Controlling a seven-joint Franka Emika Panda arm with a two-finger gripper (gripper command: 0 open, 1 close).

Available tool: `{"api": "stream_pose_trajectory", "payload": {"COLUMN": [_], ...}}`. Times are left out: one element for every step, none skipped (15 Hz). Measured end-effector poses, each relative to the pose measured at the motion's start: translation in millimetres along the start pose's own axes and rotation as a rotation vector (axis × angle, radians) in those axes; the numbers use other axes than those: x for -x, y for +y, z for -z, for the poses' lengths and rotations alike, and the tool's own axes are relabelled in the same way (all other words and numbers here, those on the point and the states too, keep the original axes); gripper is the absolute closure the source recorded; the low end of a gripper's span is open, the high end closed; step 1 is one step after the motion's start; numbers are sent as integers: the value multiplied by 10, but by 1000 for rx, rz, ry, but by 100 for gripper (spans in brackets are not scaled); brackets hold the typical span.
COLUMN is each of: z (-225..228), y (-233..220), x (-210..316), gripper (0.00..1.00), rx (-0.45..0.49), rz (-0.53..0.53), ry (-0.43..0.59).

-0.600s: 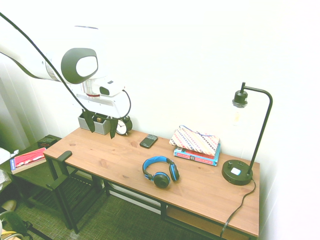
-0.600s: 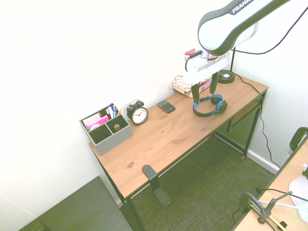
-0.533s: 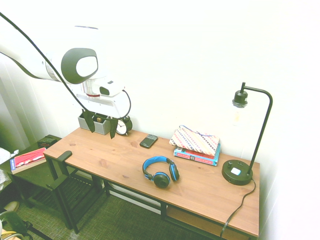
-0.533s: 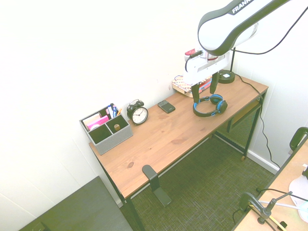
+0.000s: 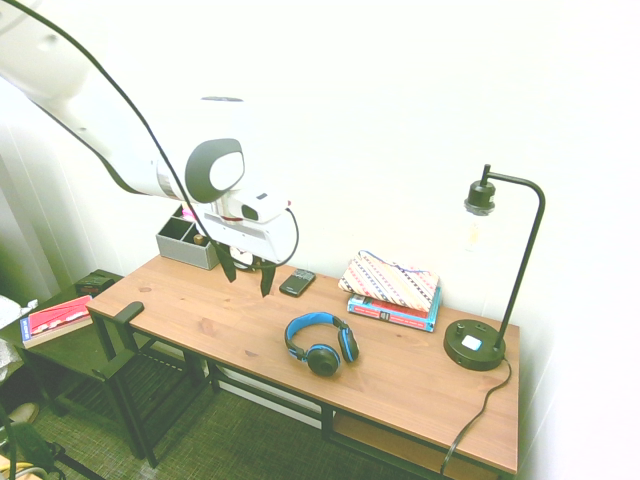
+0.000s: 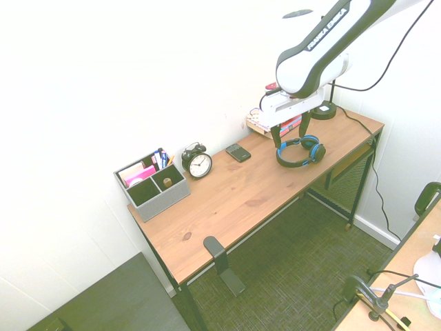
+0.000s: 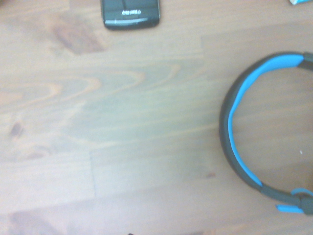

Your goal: Hang the headphone

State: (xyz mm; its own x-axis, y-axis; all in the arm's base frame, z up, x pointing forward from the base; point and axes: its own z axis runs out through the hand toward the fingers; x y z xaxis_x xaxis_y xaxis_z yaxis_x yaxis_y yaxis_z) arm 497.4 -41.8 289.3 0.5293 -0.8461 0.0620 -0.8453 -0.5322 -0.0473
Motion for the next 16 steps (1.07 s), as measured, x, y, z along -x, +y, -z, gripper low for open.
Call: {"api": "stream_pose_trajectory", "payload": {"z": [-165, -314, -443, -558, -665, -756, -829, -901, -973, -1038, -1097, -1136, -1158, -1166, -1167, -1178], "y": [-67, -115, -156, -190, -216, -233, -245, -250, -246, -243, -246, -258, -278, -309, -328, -338], "x": [-83, -155, -222, -287, -340, -392, -449, -511, -556, -588, -617, -638, -661, -685, -701, -710], "gripper": [0, 0, 0, 0, 0, 0, 0, 0, 100, 100, 100, 100, 100, 100, 100, 100], "rx": [-7, -7, -6, -6, -4, -3, 2, 7, 8, 0, -10, -15, -19, -24, -27, -28], "rz": [-8, -14, -20, -26, -35, -46, -56, -63, -61, -53, -47, -44, -43, -41, -40, -39], "ry": [3, 4, 6, 11, 12, 12, 12, 10, 4, 0, -3, -6, -8, -7, -6, -7]}}
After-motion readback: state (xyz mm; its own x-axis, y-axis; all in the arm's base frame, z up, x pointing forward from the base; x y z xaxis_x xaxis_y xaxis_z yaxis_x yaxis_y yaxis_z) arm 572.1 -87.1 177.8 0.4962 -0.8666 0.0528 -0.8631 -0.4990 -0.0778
